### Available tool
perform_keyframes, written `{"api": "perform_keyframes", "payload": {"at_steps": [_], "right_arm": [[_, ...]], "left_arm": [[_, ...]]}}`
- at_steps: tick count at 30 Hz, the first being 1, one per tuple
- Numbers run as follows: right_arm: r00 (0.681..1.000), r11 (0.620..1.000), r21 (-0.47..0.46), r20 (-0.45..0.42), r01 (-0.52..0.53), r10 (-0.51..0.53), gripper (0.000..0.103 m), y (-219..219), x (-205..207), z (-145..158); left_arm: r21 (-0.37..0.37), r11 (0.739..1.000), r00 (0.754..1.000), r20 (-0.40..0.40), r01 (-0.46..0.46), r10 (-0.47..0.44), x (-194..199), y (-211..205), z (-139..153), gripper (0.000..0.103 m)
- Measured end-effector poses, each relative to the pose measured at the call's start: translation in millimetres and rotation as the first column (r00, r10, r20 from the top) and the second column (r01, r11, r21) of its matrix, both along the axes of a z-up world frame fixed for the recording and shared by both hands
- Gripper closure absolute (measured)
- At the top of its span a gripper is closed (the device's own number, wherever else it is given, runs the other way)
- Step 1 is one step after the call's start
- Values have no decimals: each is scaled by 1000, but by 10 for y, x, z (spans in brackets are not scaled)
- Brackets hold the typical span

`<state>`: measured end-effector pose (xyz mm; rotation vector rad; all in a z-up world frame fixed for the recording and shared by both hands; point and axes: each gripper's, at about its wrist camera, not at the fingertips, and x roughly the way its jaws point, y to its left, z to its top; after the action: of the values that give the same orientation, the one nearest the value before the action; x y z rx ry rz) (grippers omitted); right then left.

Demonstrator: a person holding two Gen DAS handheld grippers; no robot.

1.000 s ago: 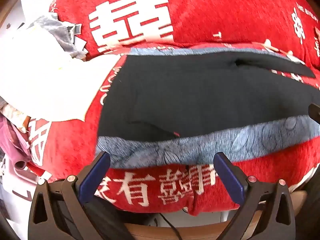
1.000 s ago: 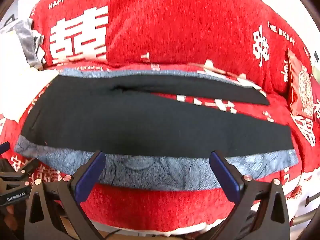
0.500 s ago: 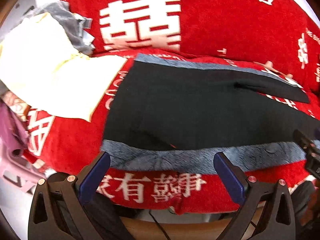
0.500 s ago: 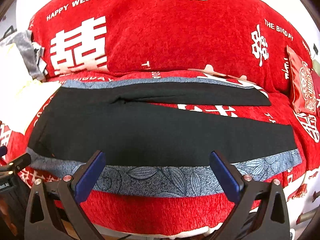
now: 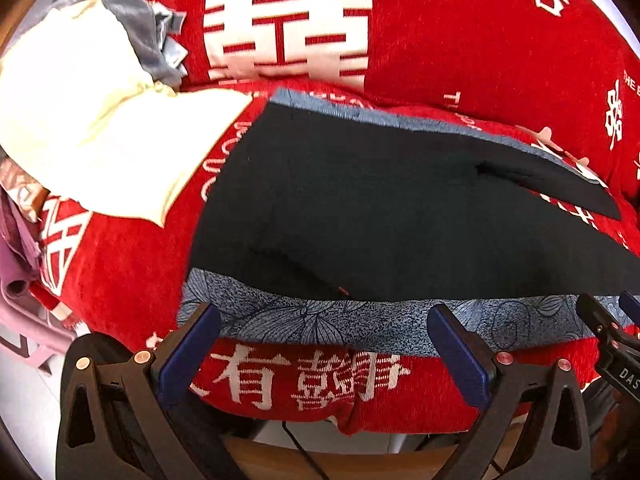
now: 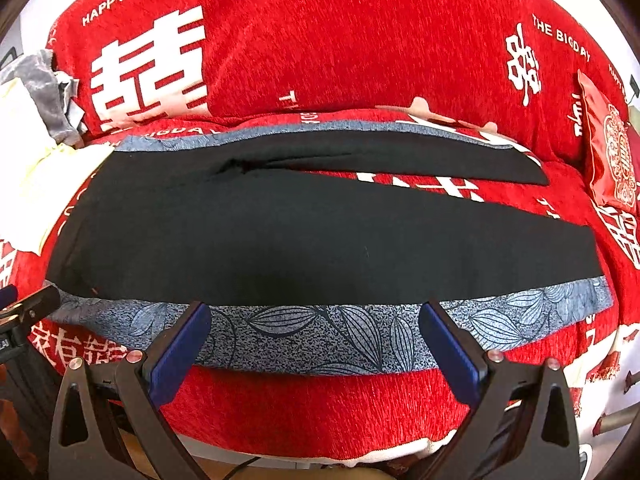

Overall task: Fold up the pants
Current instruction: 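Move both open grippers toward the patterned waistband of the black trousers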

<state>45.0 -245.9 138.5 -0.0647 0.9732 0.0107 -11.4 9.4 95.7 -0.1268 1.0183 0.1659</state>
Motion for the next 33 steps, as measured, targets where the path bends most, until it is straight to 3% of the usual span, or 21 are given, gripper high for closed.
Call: {"api": "perform_keyframes", "payload": {"at_steps": [4,10,17,27,33], "right_arm": [[1000,1000,-15,-1,9,-9,0,3,35,20],[1000,1000,-30,-13,2,-2,0,75,132,67],[997,994,-79,10,-75,76,0,300,276,248],[998,997,-51,-5,-63,63,0,373,466,255],[997,995,-55,-3,-77,77,0,418,544,240]], "left_arm": [[-17,1000,1000,-21,-4,4,83,36,-35,0],[20,1000,1000,-16,11,-11,293,45,66,0],[-8,1000,997,-71,30,-31,578,56,52,0],[33,998,998,-42,44,-43,798,49,203,0],[18,999,998,-27,49,-48,876,66,198,0]]}}
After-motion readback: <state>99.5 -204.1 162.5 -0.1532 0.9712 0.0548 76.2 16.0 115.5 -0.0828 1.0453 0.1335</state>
